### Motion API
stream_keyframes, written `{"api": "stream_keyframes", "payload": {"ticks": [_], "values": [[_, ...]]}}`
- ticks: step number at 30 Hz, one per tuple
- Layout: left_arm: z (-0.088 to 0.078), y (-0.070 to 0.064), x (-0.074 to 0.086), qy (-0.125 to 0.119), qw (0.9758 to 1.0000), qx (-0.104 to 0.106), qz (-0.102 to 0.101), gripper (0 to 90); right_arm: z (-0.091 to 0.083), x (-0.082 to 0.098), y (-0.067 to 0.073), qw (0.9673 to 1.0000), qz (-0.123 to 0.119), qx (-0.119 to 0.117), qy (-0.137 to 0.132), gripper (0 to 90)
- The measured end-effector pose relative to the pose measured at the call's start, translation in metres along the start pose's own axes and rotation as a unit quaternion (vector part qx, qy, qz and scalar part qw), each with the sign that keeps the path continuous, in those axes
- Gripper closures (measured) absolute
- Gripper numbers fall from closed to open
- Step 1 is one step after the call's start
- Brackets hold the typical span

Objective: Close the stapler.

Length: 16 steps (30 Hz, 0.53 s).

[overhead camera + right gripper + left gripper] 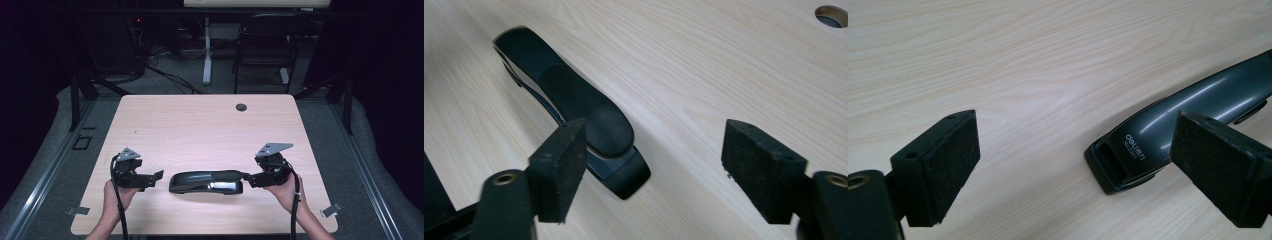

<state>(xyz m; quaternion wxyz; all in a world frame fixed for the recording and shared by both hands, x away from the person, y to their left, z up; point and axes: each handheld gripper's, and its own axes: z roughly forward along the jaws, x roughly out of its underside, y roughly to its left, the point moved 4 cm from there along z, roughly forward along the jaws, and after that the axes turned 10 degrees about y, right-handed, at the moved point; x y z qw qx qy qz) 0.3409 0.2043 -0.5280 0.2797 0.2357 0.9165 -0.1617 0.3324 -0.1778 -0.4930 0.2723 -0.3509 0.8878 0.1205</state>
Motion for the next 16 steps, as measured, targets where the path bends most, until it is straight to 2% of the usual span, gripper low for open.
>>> {"api": "stream_keyframes", "payload": {"ticks": [4,10,14,16], "values": [[0.001,0.000,0.000,-0.001,1.0000,-0.003,0.001,5.2,-0.005,0.005,-0.008,0.9999,0.007,0.009,0.001,16.6],[0.001,0.001,0.001,0.001,1.0000,-0.002,0.001,4.2,-0.009,0.016,-0.026,0.9992,0.024,0.024,0.023,7.9],[0.001,0.002,0.001,0.003,1.0000,0.001,0.001,3.6,-0.008,0.022,-0.039,0.9984,0.040,0.032,0.026,3.6],[0.002,0.002,0.001,0.003,1.0000,-0.002,0.003,3.5,-0.007,0.024,-0.043,0.9981,0.040,0.034,0.030,2.8]]}}
